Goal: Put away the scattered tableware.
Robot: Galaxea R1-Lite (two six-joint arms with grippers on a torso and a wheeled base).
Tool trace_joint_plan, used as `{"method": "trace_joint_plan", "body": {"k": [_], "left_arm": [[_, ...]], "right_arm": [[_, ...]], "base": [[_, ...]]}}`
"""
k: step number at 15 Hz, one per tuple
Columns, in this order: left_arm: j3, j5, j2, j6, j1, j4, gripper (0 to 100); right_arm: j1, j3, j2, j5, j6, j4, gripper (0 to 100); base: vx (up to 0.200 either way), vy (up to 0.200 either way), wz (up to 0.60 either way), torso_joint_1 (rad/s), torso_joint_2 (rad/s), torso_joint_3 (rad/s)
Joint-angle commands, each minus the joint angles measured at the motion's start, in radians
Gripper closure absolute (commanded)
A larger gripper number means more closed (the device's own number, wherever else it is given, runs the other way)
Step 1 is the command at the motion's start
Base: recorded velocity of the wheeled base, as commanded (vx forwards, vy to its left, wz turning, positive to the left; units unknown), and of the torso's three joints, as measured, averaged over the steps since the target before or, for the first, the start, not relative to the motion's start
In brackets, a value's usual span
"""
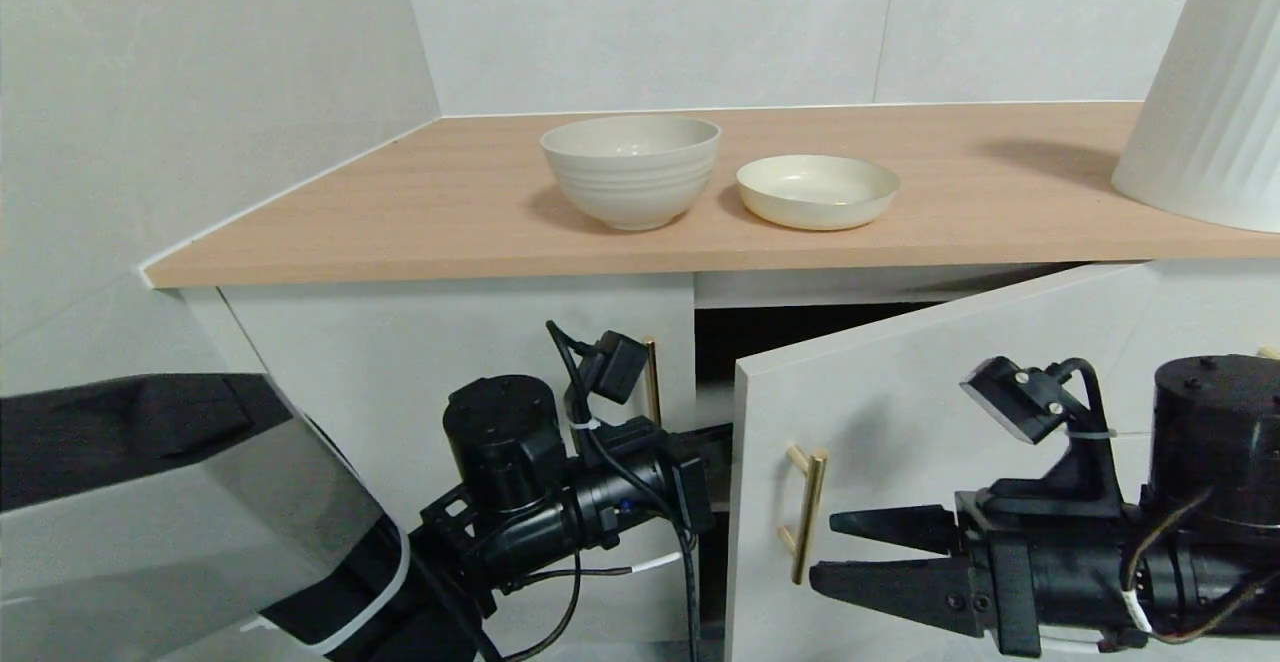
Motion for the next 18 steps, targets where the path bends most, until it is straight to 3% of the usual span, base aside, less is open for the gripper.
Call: {"method": "trace_joint_plan", "body": {"k": [1,2,3,4,5,9,18], "left_arm": [[-0.042,-0.001,-0.089,0.027,0.016,0.102,100],[-0.049,-0.001,-0.111,0.066,0.016,0.154,100],[-0.055,0.000,-0.127,0.129,0.016,0.205,100],[-0.057,0.000,-0.127,0.168,0.016,0.213,100],[-0.057,0.000,-0.127,0.182,0.016,0.213,100],[-0.071,-0.001,-0.104,0.180,0.010,0.210,100],[-0.118,-0.001,-0.045,0.174,-0.015,0.200,100]], "right_arm": [[0.015,0.072,-0.096,-0.073,-0.028,0.035,0],[0.039,0.081,-0.105,-0.169,-0.070,0.060,0],[0.101,0.086,-0.107,-0.383,-0.123,0.106,0],[0.168,0.086,-0.121,-0.525,-0.132,0.137,0],[0.216,0.088,-0.154,-0.576,-0.129,0.158,0],[0.228,0.077,-0.311,-0.458,-0.128,0.351,0],[0.229,0.078,-0.311,-0.453,-0.132,0.364,0]], "base": [[0.000,0.000,0.00,0.000,0.00,0.000],[0.000,0.000,0.00,0.000,0.00,0.000],[0.000,0.000,0.00,0.000,0.00,0.000],[0.000,0.000,0.00,0.000,0.00,0.000],[0.000,0.000,0.00,0.000,0.00,0.000],[0.000,0.000,0.00,0.000,0.00,0.000],[0.000,0.000,0.00,0.000,0.00,0.000]]}}
